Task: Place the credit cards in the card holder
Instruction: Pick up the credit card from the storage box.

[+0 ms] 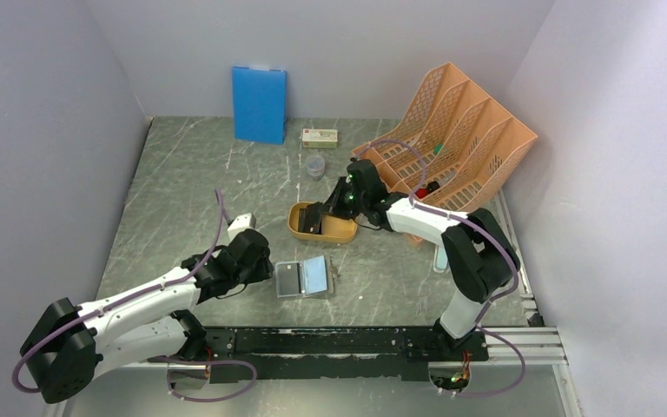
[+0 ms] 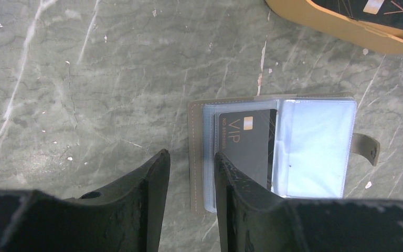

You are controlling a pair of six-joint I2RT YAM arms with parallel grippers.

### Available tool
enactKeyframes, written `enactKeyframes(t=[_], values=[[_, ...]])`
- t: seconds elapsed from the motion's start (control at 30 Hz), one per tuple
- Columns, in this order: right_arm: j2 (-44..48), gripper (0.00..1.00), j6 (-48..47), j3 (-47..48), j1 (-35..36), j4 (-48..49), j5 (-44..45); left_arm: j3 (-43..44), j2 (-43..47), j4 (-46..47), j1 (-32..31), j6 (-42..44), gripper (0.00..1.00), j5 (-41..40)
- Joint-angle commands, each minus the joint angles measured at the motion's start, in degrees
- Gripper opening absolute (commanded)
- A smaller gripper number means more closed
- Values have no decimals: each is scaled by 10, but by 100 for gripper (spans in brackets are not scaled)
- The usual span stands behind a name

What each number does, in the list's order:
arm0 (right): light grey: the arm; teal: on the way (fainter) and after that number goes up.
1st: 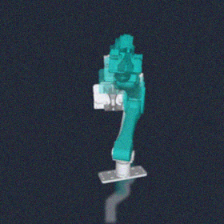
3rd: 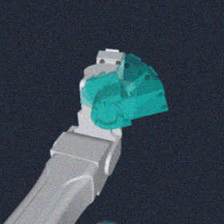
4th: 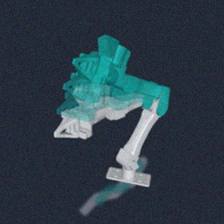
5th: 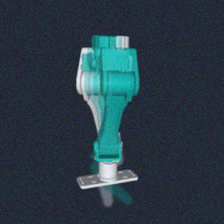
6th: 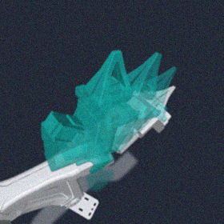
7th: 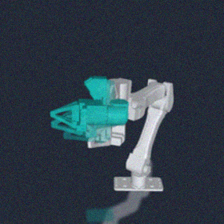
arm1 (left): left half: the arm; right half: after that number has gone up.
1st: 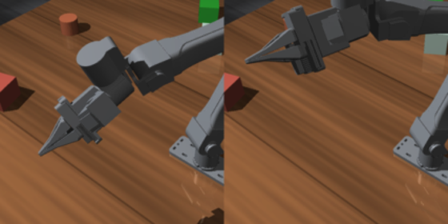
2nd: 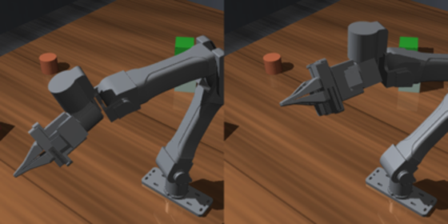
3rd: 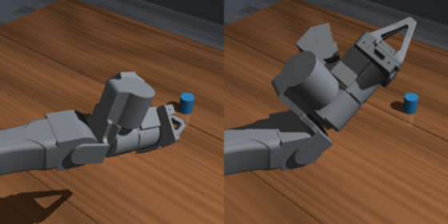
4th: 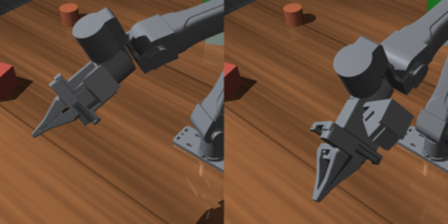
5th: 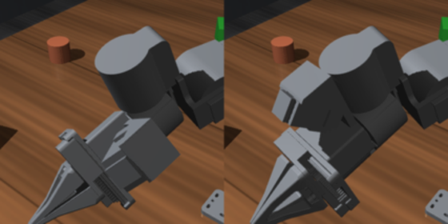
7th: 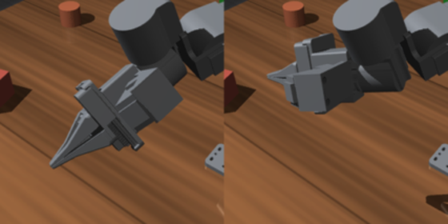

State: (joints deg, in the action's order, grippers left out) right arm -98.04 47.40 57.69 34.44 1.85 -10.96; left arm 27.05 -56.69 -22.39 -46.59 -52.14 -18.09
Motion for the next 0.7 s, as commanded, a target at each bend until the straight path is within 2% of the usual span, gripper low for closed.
enactKeyframes(t=[0.0,0.27,0.67], values=[[18,0,11,-11,-6,-16,-11,-2,12,2,0,-7,42,-3],[-3,0,15,-25,-11,-3,-22,-9,13,6,0,-13,41,7],[-57,0,-3,0,-20,0,-48,13,-7,13,0,-4,41,3]])
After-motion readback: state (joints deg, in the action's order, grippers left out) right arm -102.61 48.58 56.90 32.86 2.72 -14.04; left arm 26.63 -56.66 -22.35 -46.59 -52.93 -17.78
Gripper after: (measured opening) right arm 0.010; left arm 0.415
